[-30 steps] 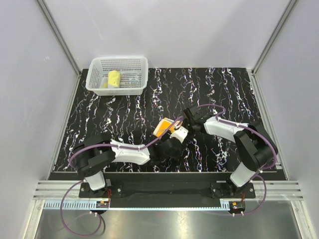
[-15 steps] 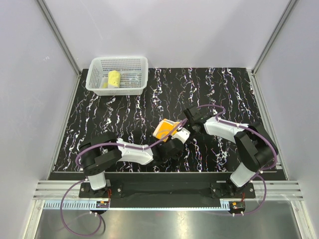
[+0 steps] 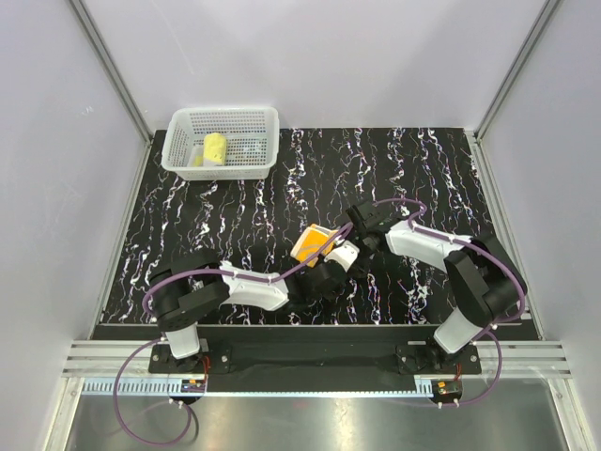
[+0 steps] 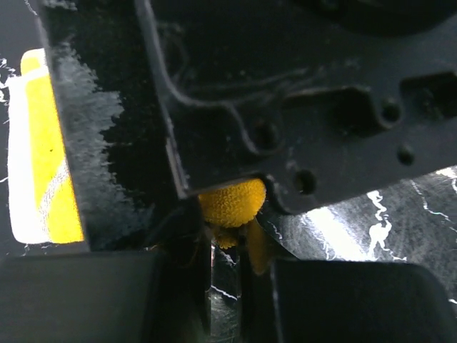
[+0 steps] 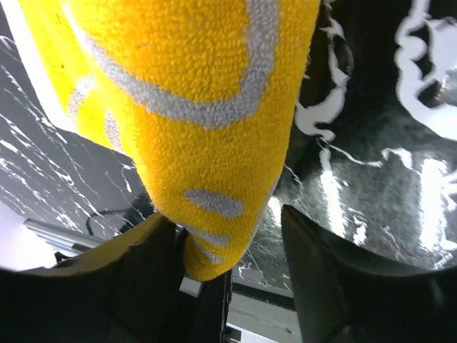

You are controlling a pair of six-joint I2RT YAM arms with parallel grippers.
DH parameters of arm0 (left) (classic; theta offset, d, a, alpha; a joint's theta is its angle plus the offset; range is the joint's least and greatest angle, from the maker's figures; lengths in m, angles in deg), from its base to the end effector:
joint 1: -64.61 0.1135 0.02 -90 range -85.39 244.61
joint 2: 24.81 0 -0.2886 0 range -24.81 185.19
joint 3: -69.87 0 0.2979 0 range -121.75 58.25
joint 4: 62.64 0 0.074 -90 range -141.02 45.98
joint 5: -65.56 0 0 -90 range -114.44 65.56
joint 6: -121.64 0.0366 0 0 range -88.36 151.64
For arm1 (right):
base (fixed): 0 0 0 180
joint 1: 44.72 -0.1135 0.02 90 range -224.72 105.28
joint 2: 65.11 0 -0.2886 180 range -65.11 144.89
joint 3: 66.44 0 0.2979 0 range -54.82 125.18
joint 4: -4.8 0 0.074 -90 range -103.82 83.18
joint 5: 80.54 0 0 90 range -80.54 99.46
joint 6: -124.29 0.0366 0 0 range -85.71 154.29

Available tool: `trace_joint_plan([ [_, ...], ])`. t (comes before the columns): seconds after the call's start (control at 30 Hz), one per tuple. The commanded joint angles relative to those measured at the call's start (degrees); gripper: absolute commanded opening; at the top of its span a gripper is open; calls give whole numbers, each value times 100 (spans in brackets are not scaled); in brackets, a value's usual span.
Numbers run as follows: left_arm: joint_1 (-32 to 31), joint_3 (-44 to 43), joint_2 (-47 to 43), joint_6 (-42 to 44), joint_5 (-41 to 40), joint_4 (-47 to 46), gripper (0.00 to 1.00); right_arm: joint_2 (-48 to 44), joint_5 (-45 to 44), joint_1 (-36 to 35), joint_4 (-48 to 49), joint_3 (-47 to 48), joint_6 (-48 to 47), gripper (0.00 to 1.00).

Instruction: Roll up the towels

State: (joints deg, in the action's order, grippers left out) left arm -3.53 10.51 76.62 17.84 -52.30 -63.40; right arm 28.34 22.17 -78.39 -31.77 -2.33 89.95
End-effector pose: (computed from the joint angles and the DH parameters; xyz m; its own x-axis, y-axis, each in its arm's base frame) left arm 0.1567 -0.3447 0.1266 -0.4032 0.4388 -0.8031 0.6113 0.7822 0.1204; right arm 0.2800 0.1962 0.1555 -0.9369 0.3437 -0.0644 0.2801 0.8478 0.4503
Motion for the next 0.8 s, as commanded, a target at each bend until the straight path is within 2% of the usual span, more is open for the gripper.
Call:
trace_joint_plan([
  [0.0,11,54,-167,-35,289,-449,0,-231,-110,-96,-431,226,-55,74],
  [0.07,11,55,-228,-43,351,-432,0,-266,-382,-87,-659,376,-81,84],
  [0.1,20,64,-237,-44,395,-414,0,-266,-496,-78,-739,428,-90,96],
  [0.13,11,55,-255,-52,430,-388,0,-309,-767,-70,-826,551,-108,100],
  [0.23,11,55,-281,-79,500,-318,0,-345,-1077,141,-1012,718,-178,100],
  [0.6,11,-15,-273,-131,650,-186,0,24,-1218,827,-863,1290,-565,100],
  [0.77,142,-16,-351,-245,1027,-63,0,-809,-1429,967,-521,922,-740,100],
])
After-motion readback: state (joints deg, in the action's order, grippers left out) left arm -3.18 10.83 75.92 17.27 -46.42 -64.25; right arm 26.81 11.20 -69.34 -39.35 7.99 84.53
